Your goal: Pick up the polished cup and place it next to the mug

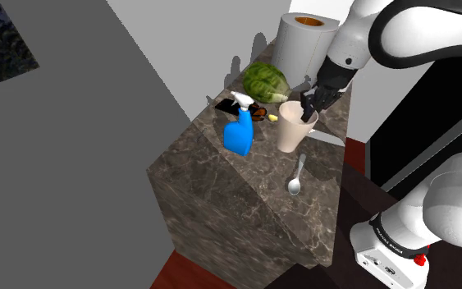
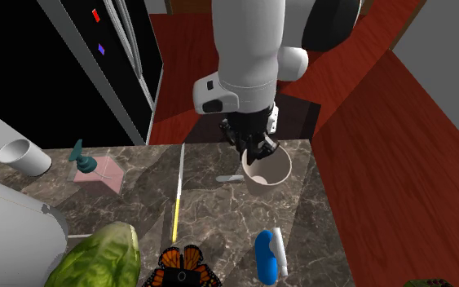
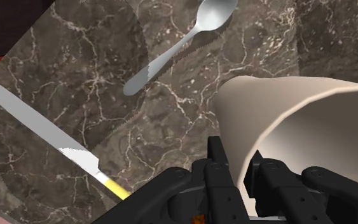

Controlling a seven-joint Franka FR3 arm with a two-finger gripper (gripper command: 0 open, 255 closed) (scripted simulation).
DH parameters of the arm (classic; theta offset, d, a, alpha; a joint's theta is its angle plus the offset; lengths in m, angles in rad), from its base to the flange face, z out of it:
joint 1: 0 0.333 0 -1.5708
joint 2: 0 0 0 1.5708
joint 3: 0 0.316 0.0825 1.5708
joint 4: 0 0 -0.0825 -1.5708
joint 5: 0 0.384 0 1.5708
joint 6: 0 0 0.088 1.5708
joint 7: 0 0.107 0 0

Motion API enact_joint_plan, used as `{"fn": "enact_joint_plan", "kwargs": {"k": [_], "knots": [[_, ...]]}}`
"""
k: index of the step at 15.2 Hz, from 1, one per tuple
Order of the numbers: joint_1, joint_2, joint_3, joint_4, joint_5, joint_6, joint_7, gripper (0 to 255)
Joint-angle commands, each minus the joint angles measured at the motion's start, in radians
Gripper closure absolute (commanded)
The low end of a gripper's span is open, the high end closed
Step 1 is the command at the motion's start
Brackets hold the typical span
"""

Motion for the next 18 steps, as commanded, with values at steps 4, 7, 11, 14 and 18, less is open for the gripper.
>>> {"fn": "enact_joint_plan", "kwargs": {"k": [4, 7, 11, 14, 18], "knots": [[-0.002, -0.006, -0.003, 0.064, -0.005, -0.069, 0.007, 255], [-0.003, -0.007, -0.005, 0.103, -0.008, -0.110, 0.011, 255], [-0.004, -0.006, -0.007, 0.157, -0.012, -0.163, 0.016, 255], [-0.005, -0.003, -0.009, 0.200, -0.015, -0.202, 0.020, 255], [-0.023, 0.019, -0.051, 0.239, -0.039, -0.225, -0.026, 255]]}}
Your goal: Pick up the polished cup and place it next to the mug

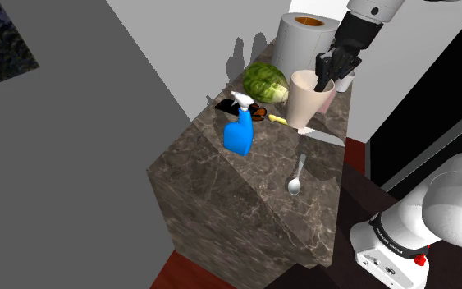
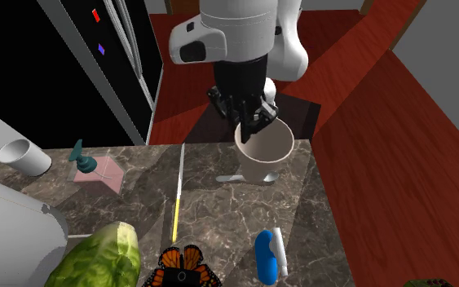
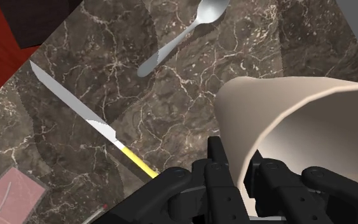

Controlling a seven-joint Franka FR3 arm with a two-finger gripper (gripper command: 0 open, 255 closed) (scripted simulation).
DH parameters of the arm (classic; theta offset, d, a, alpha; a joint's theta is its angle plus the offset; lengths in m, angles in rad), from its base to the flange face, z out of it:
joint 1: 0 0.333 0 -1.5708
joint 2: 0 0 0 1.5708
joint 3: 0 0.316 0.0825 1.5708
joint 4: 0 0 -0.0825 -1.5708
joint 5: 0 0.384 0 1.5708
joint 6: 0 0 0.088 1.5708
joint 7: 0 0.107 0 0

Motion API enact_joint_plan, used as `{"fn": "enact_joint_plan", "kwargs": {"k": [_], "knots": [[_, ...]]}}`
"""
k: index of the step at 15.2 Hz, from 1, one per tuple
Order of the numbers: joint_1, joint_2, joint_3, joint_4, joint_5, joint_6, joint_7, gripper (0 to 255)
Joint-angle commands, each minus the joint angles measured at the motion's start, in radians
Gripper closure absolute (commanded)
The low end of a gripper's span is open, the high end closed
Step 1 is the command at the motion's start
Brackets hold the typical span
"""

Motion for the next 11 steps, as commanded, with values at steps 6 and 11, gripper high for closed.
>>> {"fn": "enact_joint_plan", "kwargs": {"k": [6, 11], "knots": [[-0.054, 0.091, -0.134, 0.077, -0.066, 0.000, -0.157, 255], [-0.084, 0.187, -0.229, 0.161, -0.096, 0.004, -0.273, 255]]}}
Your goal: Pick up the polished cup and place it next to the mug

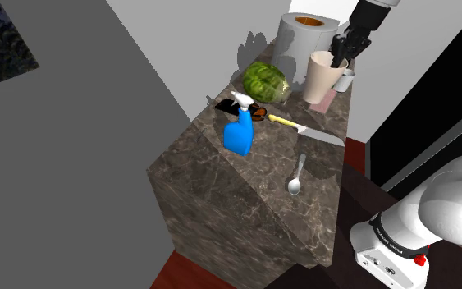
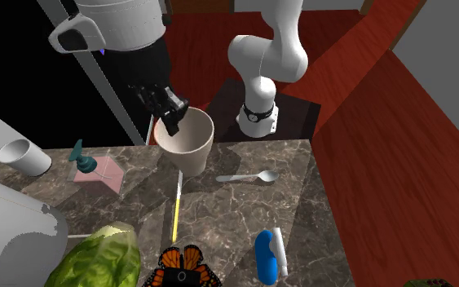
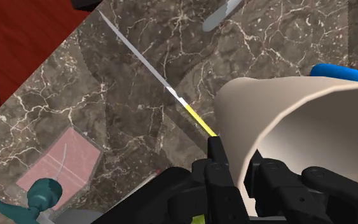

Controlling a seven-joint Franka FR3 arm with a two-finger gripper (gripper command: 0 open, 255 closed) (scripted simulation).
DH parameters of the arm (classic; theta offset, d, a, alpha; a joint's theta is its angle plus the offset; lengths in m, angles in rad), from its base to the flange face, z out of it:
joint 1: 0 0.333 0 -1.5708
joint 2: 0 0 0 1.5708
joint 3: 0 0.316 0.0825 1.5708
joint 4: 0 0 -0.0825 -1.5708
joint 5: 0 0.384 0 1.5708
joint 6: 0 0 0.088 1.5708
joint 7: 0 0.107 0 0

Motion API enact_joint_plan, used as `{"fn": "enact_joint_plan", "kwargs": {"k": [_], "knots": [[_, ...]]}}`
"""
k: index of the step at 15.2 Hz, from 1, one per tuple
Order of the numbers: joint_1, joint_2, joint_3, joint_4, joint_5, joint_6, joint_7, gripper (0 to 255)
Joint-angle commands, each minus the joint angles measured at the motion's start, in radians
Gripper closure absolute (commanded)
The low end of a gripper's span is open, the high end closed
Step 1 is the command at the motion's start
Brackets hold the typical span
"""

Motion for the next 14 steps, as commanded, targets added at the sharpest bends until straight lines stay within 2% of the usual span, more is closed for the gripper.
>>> {"fn": "enact_joint_plan", "kwargs": {"k": [1, 8, 14], "knots": [[-0.012, 0.037, -0.039, 0.027, -0.010, 0.007, -0.050, 255], [-0.043, 0.215, -0.167, 0.200, -0.004, -0.001, -0.219, 255], [-0.077, 0.406, -0.269, 0.397, 0.053, -0.033, -0.373, 255]]}}
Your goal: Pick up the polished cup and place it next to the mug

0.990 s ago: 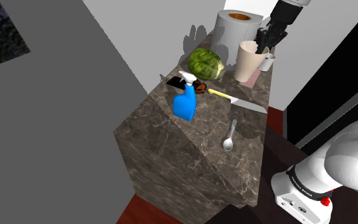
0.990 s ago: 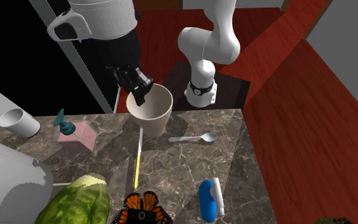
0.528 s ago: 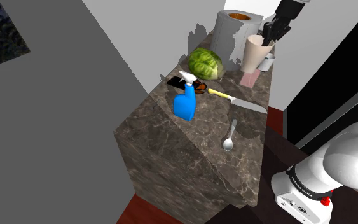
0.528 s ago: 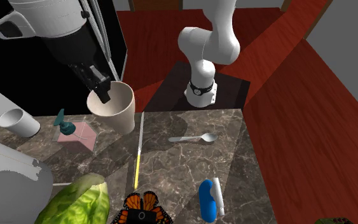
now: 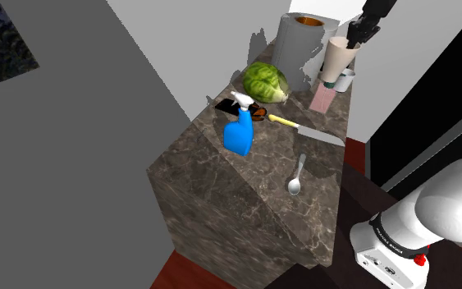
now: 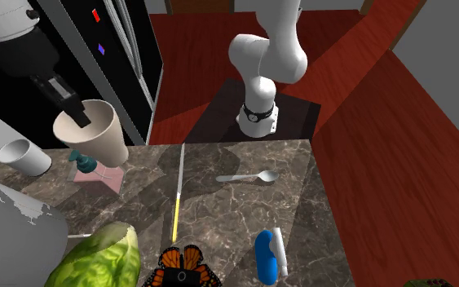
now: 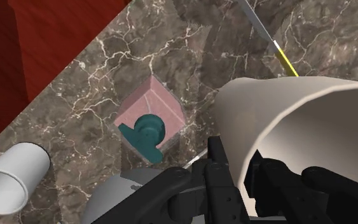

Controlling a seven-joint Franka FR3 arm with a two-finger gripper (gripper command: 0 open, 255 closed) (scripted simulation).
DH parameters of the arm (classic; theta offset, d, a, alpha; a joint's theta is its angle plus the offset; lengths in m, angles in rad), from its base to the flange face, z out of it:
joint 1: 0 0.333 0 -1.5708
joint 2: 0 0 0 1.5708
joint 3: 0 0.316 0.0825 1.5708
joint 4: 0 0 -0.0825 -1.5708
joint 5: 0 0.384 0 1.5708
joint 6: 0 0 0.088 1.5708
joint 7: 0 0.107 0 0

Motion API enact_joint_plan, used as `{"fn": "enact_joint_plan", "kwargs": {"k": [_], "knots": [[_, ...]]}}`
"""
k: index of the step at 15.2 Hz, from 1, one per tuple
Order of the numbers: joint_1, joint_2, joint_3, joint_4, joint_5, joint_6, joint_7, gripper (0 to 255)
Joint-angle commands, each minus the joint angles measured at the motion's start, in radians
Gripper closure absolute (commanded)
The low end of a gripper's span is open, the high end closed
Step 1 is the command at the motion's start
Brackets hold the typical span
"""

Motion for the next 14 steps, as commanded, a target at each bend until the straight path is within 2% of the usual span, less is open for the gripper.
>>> {"fn": "enact_joint_plan", "kwargs": {"k": [1, 5, 8, 11, 14], "knots": [[-0.014, 0.070, -0.031, 0.075, 0.027, -0.016, -0.052, 255], [-0.063, 0.227, -0.083, 0.248, 0.101, -0.064, -0.156, 255], [-0.123, 0.358, -0.108, 0.403, 0.168, -0.116, -0.228, 255], [-0.207, 0.503, -0.116, 0.593, 0.240, -0.188, -0.285, 255], [-0.322, 0.674, -0.106, 0.849, 0.318, -0.289, -0.318, 255]]}}
